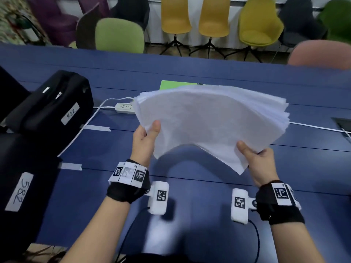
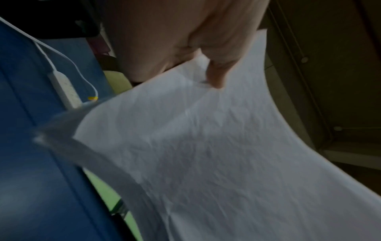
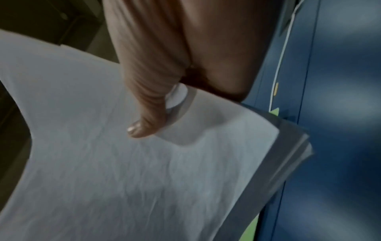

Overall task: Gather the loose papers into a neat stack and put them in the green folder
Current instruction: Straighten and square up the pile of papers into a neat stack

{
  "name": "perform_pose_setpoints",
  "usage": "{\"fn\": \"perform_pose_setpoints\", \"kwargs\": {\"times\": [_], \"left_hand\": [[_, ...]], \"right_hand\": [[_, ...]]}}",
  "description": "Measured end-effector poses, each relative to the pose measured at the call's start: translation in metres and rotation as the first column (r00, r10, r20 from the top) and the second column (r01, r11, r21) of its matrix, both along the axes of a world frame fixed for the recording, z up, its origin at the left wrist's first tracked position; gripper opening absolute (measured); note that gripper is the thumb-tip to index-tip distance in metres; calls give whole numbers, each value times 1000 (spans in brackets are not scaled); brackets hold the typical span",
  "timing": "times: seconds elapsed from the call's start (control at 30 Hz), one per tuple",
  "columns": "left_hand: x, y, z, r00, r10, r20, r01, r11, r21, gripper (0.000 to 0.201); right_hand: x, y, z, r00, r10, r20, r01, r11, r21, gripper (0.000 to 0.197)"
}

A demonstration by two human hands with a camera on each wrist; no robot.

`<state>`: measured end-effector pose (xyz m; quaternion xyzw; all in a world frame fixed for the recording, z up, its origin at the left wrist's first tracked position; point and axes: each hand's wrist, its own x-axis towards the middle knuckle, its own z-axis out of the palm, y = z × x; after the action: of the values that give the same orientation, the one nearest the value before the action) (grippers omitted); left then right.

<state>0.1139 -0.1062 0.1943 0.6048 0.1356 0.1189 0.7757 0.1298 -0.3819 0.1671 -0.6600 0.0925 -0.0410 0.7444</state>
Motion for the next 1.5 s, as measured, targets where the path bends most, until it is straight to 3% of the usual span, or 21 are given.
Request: {"fn": "perform_pose_setpoints", "kwargs": {"times": [0.13,0.27,0.4,0.63,0.7,0.8,0.9,1.0,1.07,1.13,1.2,1.33,1.5], "left_hand": [[-8,-3,-35,990,85,-116,-83,996,23,16],[-17,-16,-57,987,51,-153,-36,995,97,33],[-3,-23,-55,949,266,-168,-260,964,56,13],[1,-27,-32,918,394,-43,-395,919,-9,18],[-2,-25,-38,919,394,-6,-394,919,7,17],[-5,-23,-63,924,363,-122,-355,931,84,26],[-3,-22,-74,918,352,-182,-337,935,110,39],[5,-22,-68,920,348,-183,-331,936,117,38],[11,-20,-68,909,368,-195,-349,929,124,42],[13,-17,-69,899,376,-225,-354,926,133,44],[13,-17,-70,902,365,-230,-349,931,108,38],[15,-16,-72,901,368,-230,-350,929,119,34],[19,-14,-67,912,338,-233,-320,941,111,28]], "right_hand": [[-6,1,-21,996,0,-85,1,1000,10,19],[-18,6,-51,988,-16,-154,18,1000,13,19],[-17,10,-53,984,-63,-166,65,998,10,17],[-14,15,-6,988,-14,151,27,996,-85,22],[-17,17,-6,988,-2,152,17,995,-98,27],[-24,26,-23,998,-7,60,12,997,-80,32],[-20,35,-27,993,-117,10,117,993,5,20],[-11,36,-24,966,-257,5,257,966,25,14],[-9,36,-26,961,-275,-34,276,960,38,14],[-10,32,-31,957,-280,-71,284,958,49,15],[-12,28,-31,961,-272,-54,275,960,52,2],[-11,25,-27,972,-232,42,233,972,-27,11],[-10,15,-35,975,-219,-27,220,975,15,13]]}}
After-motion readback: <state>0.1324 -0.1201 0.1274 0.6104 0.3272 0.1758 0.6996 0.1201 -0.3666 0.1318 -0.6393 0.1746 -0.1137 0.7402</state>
